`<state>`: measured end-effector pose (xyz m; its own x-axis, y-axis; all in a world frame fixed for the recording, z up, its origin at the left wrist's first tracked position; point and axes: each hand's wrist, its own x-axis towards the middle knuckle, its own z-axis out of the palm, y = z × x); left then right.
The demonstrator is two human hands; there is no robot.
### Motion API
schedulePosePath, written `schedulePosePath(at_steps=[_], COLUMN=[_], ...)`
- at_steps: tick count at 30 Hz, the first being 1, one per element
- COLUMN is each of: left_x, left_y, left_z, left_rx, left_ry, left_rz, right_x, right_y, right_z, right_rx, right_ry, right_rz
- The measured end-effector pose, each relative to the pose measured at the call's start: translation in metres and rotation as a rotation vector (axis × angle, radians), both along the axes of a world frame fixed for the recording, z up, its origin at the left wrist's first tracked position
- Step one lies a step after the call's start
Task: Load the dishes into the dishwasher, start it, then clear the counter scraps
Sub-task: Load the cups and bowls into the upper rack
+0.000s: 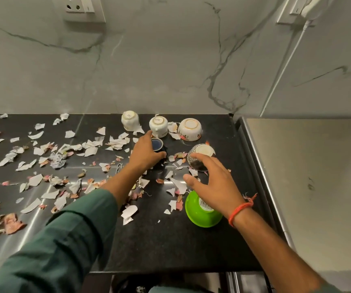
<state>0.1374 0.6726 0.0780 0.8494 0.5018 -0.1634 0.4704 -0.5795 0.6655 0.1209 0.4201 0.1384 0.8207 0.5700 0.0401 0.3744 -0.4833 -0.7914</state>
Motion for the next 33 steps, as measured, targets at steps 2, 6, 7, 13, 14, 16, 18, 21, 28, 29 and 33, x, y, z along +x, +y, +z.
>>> schedulePosePath(at_steps=[2, 6, 7, 13, 14, 16, 18, 21, 28, 29, 33], left_x=[0.007, 0.009, 0.007, -0.010, -0.015, -0.023, -0.030, -0.034, 0.000, 0.009, 0.050], left_y=[0.003, 0.005, 0.006, -0.003, -0.007, -0.018, -0.027, -0.036, 0.006, 0.013, 0.044], left_z=[-0.004, -0.003, -0.001, 0.031, 0.039, 0.056, 0.069, 0.080, 0.067, 0.058, 0.013], left_rx=[-0.002, 0.053, 0.061, -0.080, -0.114, -0.148, -0.174, -0.229, -0.610, -0.569, -0.224], left_ry=[0.054, 0.064, 0.047, -0.094, -0.104, -0.113, -0.121, -0.143, -0.074, -0.109, -0.201], left_rz=[-0.018, -0.049, -0.052, -0.070, -0.111, -0.200, -0.261, -0.323, -0.304, -0.206, 0.042], right_x=[0.002, 0.008, 0.010, 0.015, 0.016, 0.018, 0.021, 0.023, 0.024, 0.025, 0.025], right_y=[0.000, 0.006, 0.009, 0.030, 0.034, 0.041, 0.048, 0.056, 0.042, 0.037, 0.014], right_z=[0.000, 0.000, 0.000, -0.002, -0.003, -0.003, -0.003, -0.003, -0.007, -0.007, -0.008], right_rx=[-0.010, -0.042, -0.050, -0.067, -0.068, -0.066, -0.044, 0.038, 0.140, 0.157, 0.199], right_ry=[-0.007, 0.002, 0.006, 0.046, 0.065, 0.095, 0.118, 0.156, 0.213, 0.218, 0.241], right_rz=[-0.001, -0.012, -0.013, 0.019, 0.021, 0.019, 0.015, 0.009, -0.151, -0.181, -0.266])
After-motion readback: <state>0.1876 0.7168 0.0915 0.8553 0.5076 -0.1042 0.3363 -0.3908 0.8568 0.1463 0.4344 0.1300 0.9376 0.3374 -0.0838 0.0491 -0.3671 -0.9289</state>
